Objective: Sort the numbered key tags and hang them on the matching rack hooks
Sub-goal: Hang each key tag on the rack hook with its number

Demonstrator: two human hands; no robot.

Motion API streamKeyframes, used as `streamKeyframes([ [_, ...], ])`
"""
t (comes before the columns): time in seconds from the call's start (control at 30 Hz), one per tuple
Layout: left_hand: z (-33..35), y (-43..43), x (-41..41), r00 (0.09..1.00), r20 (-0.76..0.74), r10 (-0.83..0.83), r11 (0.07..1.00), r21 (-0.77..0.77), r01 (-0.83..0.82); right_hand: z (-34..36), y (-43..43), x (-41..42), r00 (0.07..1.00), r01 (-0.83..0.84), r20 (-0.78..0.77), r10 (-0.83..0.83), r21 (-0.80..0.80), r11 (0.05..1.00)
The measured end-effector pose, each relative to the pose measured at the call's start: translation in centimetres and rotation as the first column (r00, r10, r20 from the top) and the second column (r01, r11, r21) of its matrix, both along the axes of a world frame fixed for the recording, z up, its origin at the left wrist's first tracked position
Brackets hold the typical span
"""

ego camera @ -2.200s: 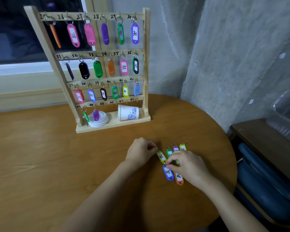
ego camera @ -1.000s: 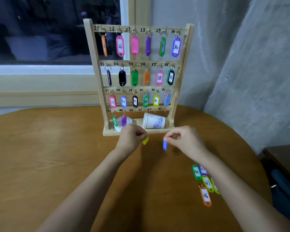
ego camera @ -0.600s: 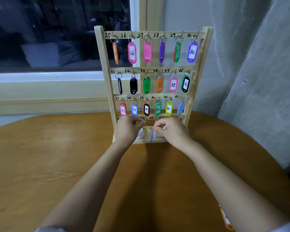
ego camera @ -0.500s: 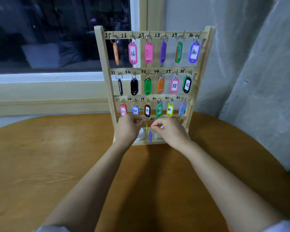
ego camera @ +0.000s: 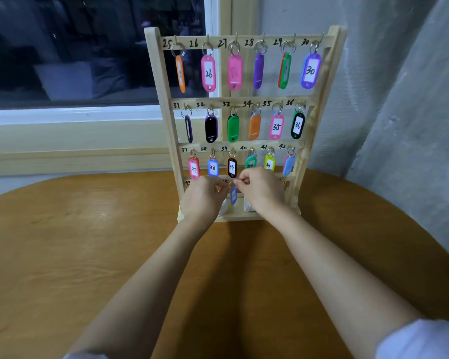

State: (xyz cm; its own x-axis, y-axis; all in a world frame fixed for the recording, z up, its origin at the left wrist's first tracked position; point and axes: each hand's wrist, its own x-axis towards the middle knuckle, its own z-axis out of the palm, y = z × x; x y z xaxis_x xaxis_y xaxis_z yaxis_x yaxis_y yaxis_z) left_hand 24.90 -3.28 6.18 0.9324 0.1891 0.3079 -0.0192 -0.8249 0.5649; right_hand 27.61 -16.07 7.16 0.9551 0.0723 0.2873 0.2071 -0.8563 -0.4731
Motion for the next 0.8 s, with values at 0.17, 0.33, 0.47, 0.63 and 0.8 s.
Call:
streamKeyframes([
  [0.17, -0.6, 0.6, -1.2, 0.998, 0.026, -0.063, 0.998, 0.005, 0.062, 0.3, -0.6, -1.0, 0.998, -0.060, -0.006, 0.060, -0.020, 0.998],
  [0.33, -1.3, -0.4, -3.4, 0.991, 0.008, -0.135, 0.991, -0.018, 0.135, 0.5, -3.6, -4.5, 0.991, -0.129, -0.022, 0.129, 0.004, 0.992],
  [0.47, -3.1, -2.8, -5.3, 0.960, -0.115, -0.257, 0.966, -0.062, 0.251, -1.0, -7.8, -8.2, 0.986, -0.126, -0.100, 0.135, 0.088, 0.988],
  [0.63, -5.2, -6.7, -7.5, 0.887, -0.226, -0.402, 0.915, -0.067, 0.397, -4.0, -14.1, -12.9, 0.986, -0.002, -0.166, 0.015, 0.077, 0.997],
  [0.8, -6.8, -10.3, -8.9, 0.827, -0.286, -0.484, 0.872, -0.076, 0.484, -6.0, -18.9, -16.3, 0.977, 0.125, -0.197, -0.088, 0.183, 0.975],
])
